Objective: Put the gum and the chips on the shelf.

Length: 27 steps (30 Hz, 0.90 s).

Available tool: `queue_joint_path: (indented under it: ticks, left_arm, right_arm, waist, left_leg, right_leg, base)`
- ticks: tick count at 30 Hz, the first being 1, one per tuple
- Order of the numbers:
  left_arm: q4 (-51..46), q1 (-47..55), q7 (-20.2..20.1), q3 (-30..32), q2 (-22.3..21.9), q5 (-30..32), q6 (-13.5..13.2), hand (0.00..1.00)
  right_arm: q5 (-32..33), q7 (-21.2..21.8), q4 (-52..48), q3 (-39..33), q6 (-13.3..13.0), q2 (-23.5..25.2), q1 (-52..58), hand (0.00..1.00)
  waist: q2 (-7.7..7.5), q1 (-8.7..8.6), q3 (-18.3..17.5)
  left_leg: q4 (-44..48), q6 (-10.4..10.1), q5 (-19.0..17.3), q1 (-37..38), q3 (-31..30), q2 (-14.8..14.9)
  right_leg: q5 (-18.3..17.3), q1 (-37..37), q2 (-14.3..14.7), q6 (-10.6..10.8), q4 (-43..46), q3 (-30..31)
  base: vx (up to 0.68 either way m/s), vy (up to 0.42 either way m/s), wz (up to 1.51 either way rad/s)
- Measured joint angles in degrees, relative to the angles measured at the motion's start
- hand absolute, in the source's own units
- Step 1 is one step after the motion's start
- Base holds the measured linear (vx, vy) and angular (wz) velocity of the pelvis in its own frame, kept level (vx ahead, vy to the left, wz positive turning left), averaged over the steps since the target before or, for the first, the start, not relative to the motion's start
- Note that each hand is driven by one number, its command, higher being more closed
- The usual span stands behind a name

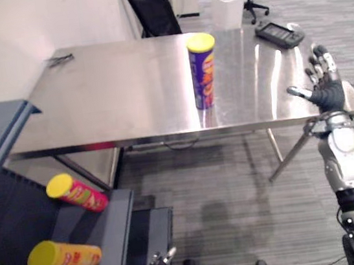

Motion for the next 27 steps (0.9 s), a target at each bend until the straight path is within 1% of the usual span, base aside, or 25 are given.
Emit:
queue_joint_path:
  ticks: [3, 8, 12, 14, 16, 18, 23, 26, 27]
  left_arm:
    - [-0.5, -0.3, 0.0, 0.0, 0.0, -0.4, 0.0, 0.00]
    - [-1.4, -0.5, 0.0, -1.1, 0.1, -0.5, 0.1, 0.00]
    - [-2.2, -0.7, 0.0, -1.2, 0.1, -0.6, 0.0, 0.00]
    - [-2.2, -0.9, 0.1, -1.6, 0.1, -0.6, 0.0, 0.00]
    - [-2.2, -1.0, 0.1, -1.6, 0.1, -0.9, 0.0, 0.00]
    - [-2.2, -1.0, 0.1, -1.6, 0.0, -2.5, 0.0, 0.00]
    - [-2.2, -1.0, 0.1, -1.6, 0.0, -2.7, 0.0, 0.00]
    - [-2.4, -1.1, 0.1, -1.8, 0.0, -2.7, 0.0, 0.00]
    - [-2.6, -1.1, 0.1, -2.0, 0.0, -2.8, 0.0, 0.00]
  right_arm:
    - [0.1, 0.0, 4.0, 0.7, 0.8, 0.0, -3.1, 0.00]
    - [0.6, 0.0, 8.9, 4.2, 2.4, 1.1, -7.6, 0.00]
    - [0.6, 0.0, 12.2, 5.2, 2.9, 1.9, -11.4, 0.00]
    - [0.6, -0.1, 13.2, 6.2, 3.8, 2.1, -12.9, 0.00]
    - [0.7, 0.0, 15.0, 7.0, 4.1, 2.4, -15.0, 0.00]
    - [0.7, -0.1, 15.1, 7.5, 4.3, 2.3, -16.7, 0.00]
    - [0.7, -0.1, 15.1, 8.7, 4.3, 2.2, -20.9, 0.00]
    - [0.9, -0.5, 15.1, 8.7, 4.3, 2.0, -22.3, 0.00]
    - [1.9, -0.7, 15.1, 8.7, 4.3, 1.9, -22.9, 0.00]
  waist:
    - [0.03, 0.30, 1.2]
    - [0.12, 0.75, 2.2]
    - [0.11, 1.15, 3.3]
    - [0.09, 1.89, 3.4]
    - [0.15, 1.91, 3.6]
    - [0.18, 2.16, 3.6]
    - [0.31, 2.34, 3.7]
    - [0.80, 2.31, 3.9]
    - [0.93, 2.56, 4.0]
  left_leg:
    - [0.0, -0.2, 0.2, -0.3, -0.9, 0.0]
    - [0.0, 0.0, 0.4, -0.9, -1.2, 0.1]
    - [0.0, 0.0, 0.4, -1.1, -1.5, 0.1]
    - [0.0, 0.0, 0.4, -1.1, -1.8, 0.1]
    - [0.2, 0.0, 0.4, -1.1, -2.3, 0.2]
    - [0.2, -0.1, 0.5, -1.4, -2.7, 0.7]
    - [0.0, -0.5, 0.8, -2.1, -3.1, 2.0]
    - [0.0, -0.9, 1.3, -2.9, -4.1, 2.7]
    - [0.0, -1.1, 1.6, -3.5, -4.2, 2.8]
  right_leg:
    - [-0.3, 0.3, 0.0, -0.5, -0.2, -0.7]
    - [0.0, 0.2, 0.1, 0.0, -0.6, -1.0]
    - [0.0, 0.3, 0.2, 0.0, -0.7, -1.6]
    - [0.0, 0.4, 0.2, 0.0, -0.7, -1.8]
    - [0.1, 0.6, 0.3, 0.0, -0.7, -1.9]
    - [0.6, 0.5, 0.7, -0.4, -0.7, -1.8]
    - [1.2, -0.1, 1.6, -0.7, -0.7, -1.7]
    - [1.2, -0.4, 2.3, -0.7, -0.7, -1.8]
    - [1.2, -1.0, 2.6, -0.7, -0.7, -1.8]
  base:
    - [-0.04, 0.000, 0.15]
    - [0.02, -0.002, 0.05]
    - [0.04, -0.003, 0.05]
    - [0.03, -0.002, 0.06]
    - [0.02, -0.008, 0.09]
    - [-0.01, -0.013, 0.07]
    - [-0.04, -0.022, 0.01]
    - [-0.06, -0.034, 0.09]
    - [-0.07, -0.024, 0.09]
